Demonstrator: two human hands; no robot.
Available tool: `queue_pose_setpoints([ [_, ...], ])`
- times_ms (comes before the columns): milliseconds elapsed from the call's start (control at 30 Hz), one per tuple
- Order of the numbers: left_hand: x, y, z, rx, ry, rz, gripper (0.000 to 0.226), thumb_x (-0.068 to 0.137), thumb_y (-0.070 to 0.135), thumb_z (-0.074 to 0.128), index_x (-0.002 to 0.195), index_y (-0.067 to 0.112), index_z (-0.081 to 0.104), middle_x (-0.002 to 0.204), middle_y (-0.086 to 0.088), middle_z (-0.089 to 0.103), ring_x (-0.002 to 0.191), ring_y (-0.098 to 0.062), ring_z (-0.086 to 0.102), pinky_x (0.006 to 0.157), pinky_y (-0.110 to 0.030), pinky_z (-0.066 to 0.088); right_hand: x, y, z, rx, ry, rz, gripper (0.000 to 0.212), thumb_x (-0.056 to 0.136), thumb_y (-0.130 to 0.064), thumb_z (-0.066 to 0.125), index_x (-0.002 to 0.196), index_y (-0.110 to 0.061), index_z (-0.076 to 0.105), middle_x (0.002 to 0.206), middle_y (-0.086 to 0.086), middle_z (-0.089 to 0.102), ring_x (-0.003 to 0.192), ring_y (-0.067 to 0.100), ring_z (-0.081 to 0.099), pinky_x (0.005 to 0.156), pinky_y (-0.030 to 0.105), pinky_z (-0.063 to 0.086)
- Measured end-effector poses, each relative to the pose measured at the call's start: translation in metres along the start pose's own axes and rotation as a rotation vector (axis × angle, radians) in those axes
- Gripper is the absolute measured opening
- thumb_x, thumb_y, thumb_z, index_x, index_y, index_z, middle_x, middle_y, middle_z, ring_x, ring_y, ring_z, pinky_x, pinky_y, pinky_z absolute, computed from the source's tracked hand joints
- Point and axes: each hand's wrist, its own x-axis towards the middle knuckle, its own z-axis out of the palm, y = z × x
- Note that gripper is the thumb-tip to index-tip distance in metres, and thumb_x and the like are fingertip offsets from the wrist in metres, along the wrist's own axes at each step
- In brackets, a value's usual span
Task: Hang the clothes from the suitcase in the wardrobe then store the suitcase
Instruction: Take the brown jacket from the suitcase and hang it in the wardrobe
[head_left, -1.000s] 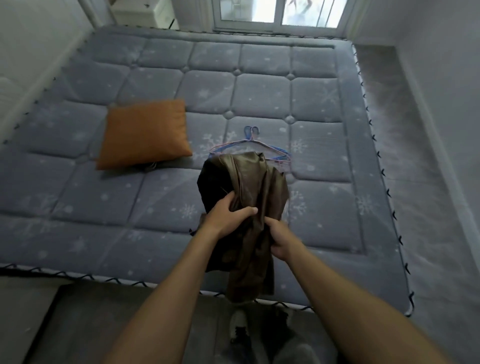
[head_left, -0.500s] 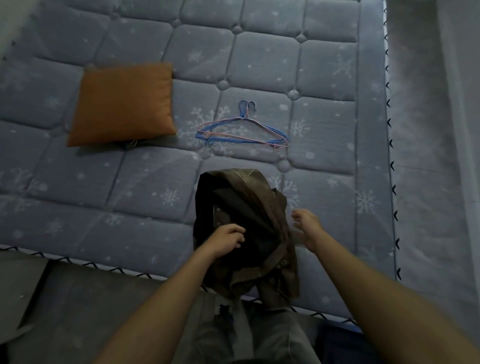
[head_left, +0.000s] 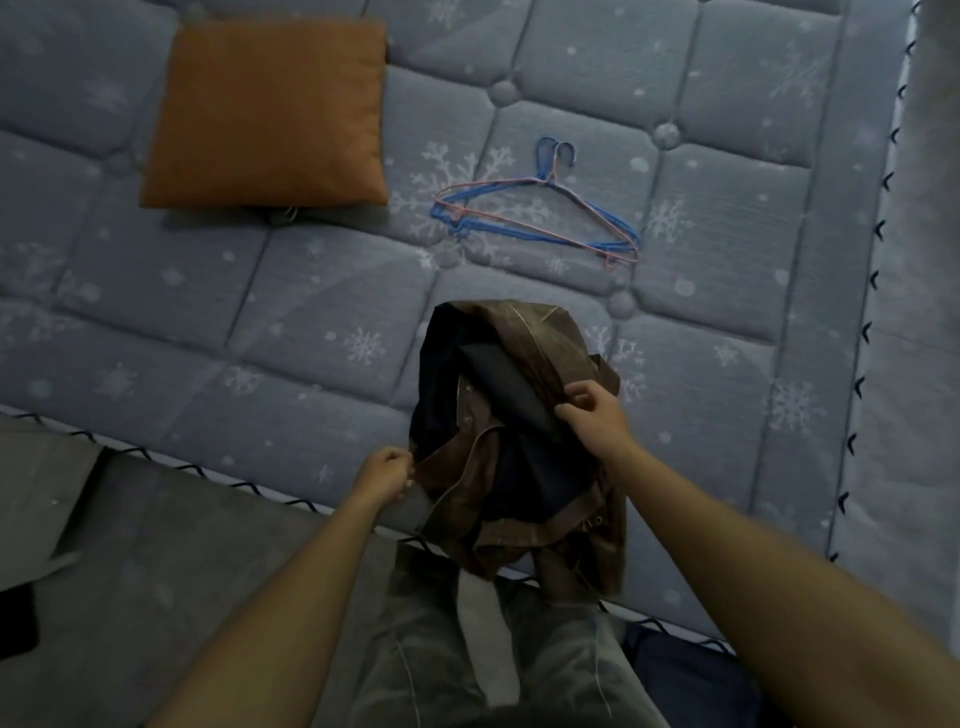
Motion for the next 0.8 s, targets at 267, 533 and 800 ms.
queue_pose_setpoints([
  [267,0.05,-0.021,0.006,-0.373,-0.243,-0.328,0.033,0.102,0.044,0.055,0.123,0.019,0.059,0.119,-0.01,0.066,0.104,-0.029,0.064,0.088,-0.044,0.056,0.013,-0.004,0.061,-0.414,-0.056,-0.076,0.068,0.082,-0.039,0.078,0.14,-0.027,0.045,0.129,0.006,0.049,0.116,0.025,0.054,0.102,0.046,0.049],
  [533,0.086,-0.006,0.022,-0.528,-0.411,-0.483,0.035,0.099,0.036,0.065,0.124,0.012,0.057,0.116,-0.016,0.06,0.098,-0.032,0.062,0.073,-0.039,0.064,0.018,0.012,0.053,-0.463,-0.074,0.054,0.023,0.097,-0.018,0.062,0.119,-0.016,0.066,0.112,0.011,0.07,0.109,0.033,0.063,0.089,0.039,0.05],
  [800,0.099,-0.026,0.035,-0.465,-0.194,-0.343,0.03,0.096,-0.011,0.052,0.123,-0.003,0.06,0.115,-0.02,0.065,0.077,-0.023,0.06,0.039,-0.02,0.051,-0.002,0.023,-0.011,-0.284,0.188,-0.062,0.009,0.098,-0.005,0.054,0.097,-0.007,0.063,0.093,0.01,0.065,0.091,0.028,0.06,0.074,0.036,0.041],
])
